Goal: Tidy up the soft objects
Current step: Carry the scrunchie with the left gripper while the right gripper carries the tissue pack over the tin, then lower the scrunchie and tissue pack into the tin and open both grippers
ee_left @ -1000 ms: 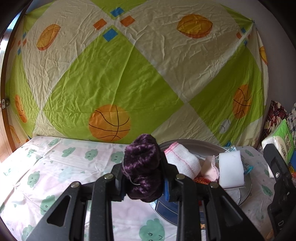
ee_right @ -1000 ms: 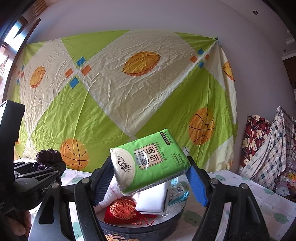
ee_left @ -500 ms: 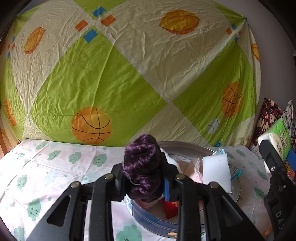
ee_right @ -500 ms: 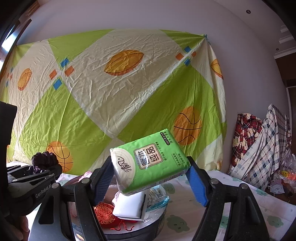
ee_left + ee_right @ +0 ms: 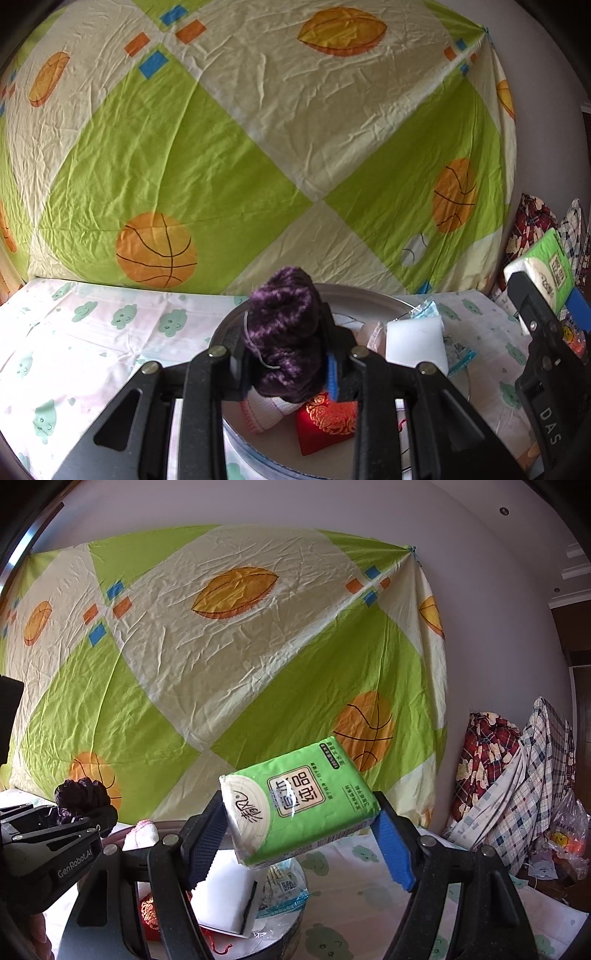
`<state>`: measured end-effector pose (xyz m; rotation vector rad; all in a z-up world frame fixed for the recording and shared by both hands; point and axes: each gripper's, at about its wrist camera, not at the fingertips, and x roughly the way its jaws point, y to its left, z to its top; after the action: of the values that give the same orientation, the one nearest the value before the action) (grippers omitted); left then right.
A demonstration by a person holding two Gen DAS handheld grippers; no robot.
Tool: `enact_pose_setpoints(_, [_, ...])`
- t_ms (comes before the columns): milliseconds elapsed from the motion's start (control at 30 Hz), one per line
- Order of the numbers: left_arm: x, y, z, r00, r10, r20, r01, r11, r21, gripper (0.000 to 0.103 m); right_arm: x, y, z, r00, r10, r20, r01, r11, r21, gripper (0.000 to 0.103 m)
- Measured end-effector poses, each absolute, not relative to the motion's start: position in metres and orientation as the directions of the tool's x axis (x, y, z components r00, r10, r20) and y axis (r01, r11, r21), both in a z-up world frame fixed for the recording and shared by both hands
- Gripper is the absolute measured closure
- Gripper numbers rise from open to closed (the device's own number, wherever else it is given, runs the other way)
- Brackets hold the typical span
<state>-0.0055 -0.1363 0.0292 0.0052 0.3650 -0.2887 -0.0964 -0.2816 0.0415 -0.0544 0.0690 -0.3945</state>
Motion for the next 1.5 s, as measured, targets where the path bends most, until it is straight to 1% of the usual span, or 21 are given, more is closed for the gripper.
enact_pose_setpoints(300, [0.005,-0.151,0.027,0.882,-0.297,-0.365,0.294,0.954,-0.066,0.076,-0.073,-0.287,0.049,0.921,-0.383,-0.069,0.376,0.922,-0.090,0.026])
enact_pose_setpoints(533, [0.017,-0.155,0.022,0.873,-0.296,-0.388,0.285,0.954,-0.087,0.076,-0.040,-0.293,0.051,0.923,-0.356,-0.149,0.350,0.935,-0.064,0.026])
enact_pose_setpoints(733, [0.031,-0.158,0.017,0.850,-0.311,-0.425,0.273,0.950,-0.149,0.075,-0.017,-0.295,0.052,0.921,-0.329,-0.209,0.325,0.944,-0.054,0.026])
enact_pose_setpoints(867, [0.034,-0.165,0.015,0.846,-0.318,-0.428,0.286,0.948,-0.138,0.075,-0.005,-0.297,0.054,0.919,-0.302,-0.253,0.303,0.952,-0.038,0.026])
enact_pose_setpoints(1033, [0.040,-0.166,0.012,0.835,-0.317,-0.449,0.291,0.948,-0.129,0.075,0.025,-0.296,0.048,0.894,-0.220,-0.390,0.235,0.972,-0.009,0.026])
enact_pose_setpoints(1100, [0.041,-0.165,0.010,0.831,-0.318,-0.456,0.292,0.948,-0.129,0.075,0.033,-0.297,0.042,0.882,-0.199,-0.427,0.224,0.975,0.008,0.026])
enact_pose_setpoints(1267, [0.044,-0.166,0.008,0.827,-0.314,-0.466,0.294,0.949,-0.118,0.075,0.044,-0.292,0.029,0.862,-0.164,-0.479,0.188,0.982,0.002,0.026])
enact_pose_setpoints(1500, [0.048,-0.166,0.000,0.814,-0.308,-0.493,0.288,0.950,-0.118,0.075,0.055,-0.289,0.025,0.848,-0.104,-0.520,0.128,0.992,0.010,0.025])
